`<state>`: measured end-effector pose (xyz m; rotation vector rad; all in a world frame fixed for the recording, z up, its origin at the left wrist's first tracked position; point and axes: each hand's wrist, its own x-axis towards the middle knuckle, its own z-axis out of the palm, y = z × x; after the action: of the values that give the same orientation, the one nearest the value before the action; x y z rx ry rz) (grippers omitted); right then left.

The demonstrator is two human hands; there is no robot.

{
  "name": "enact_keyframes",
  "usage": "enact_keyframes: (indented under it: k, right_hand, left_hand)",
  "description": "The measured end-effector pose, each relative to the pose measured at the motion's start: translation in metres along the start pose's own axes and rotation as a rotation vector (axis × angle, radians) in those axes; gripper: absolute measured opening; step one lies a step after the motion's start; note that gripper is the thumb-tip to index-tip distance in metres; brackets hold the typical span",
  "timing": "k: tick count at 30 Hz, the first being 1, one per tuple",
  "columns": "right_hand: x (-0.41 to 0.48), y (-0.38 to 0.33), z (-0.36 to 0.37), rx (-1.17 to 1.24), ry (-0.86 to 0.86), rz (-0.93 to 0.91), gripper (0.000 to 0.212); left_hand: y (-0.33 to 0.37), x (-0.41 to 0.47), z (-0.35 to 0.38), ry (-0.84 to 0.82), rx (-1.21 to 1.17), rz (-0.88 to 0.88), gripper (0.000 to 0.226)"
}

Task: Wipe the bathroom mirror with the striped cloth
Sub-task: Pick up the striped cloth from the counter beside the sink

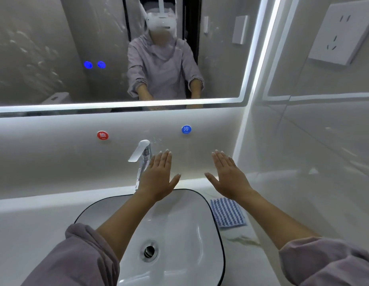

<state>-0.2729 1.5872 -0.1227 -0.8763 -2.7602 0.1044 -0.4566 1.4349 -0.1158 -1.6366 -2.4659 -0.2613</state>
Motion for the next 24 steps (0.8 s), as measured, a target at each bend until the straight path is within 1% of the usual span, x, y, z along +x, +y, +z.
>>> enact_keyframes:
  k: [4, 12, 15, 24]
  right_hand:
    - [0.003, 0.029, 0.014, 0.015, -0.019, 0.084, 0.074]
    - [0.002, 0.071, 0.06, 0.082, -0.147, 0.257, 0.073]
    - [-0.002, 0.081, 0.08, 0.126, -0.2, 0.323, 0.073]
    - [-0.025, 0.104, 0.136, 0.219, -0.355, 0.467, 0.073]
  left_hand:
    - [0.013, 0.027, 0.023, -0.051, -0.011, 0.053, 0.075]
    - [0.038, 0.07, 0.079, -0.176, -0.016, 0.141, 0.075]
    - [0.046, 0.081, 0.101, -0.257, -0.019, 0.155, 0.075]
    - [0.07, 0.098, 0.161, -0.567, -0.041, 0.236, 0.076]
